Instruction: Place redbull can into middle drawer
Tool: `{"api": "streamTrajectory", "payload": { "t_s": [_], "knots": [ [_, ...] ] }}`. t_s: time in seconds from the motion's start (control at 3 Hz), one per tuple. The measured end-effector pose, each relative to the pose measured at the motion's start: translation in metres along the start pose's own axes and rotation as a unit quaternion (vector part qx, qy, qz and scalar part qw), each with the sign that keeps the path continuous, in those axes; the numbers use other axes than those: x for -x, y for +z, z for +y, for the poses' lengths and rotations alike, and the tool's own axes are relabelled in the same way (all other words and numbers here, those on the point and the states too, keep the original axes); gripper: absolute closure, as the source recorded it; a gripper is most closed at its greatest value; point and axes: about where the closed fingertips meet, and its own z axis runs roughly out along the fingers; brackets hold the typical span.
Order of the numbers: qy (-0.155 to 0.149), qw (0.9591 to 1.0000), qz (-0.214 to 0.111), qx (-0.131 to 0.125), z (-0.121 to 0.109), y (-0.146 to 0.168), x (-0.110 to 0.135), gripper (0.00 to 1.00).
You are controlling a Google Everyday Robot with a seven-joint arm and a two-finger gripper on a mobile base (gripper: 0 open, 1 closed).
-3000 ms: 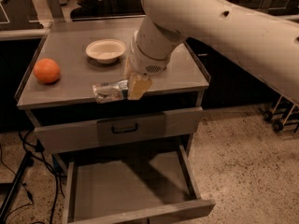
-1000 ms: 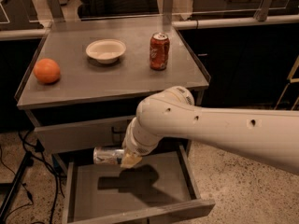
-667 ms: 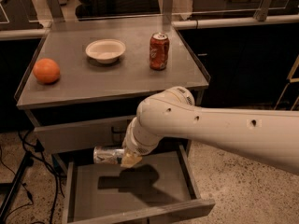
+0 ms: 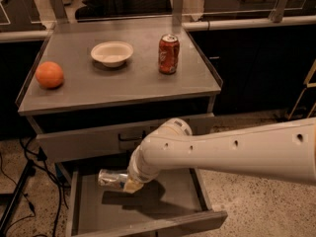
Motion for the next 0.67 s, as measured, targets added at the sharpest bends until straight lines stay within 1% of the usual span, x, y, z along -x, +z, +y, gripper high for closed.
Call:
{"api": "streamTrajectory", "payload": {
  "t_s": [0.33,0.67],
  "knots": [
    [0.019,0.9998,0.006,-0.002,0.0013,0.0425,-0.0152,1.0],
    [0.019,0.9998,0.006,-0.002,0.0013,0.0426,-0.0152,1.0]
  ]
}}
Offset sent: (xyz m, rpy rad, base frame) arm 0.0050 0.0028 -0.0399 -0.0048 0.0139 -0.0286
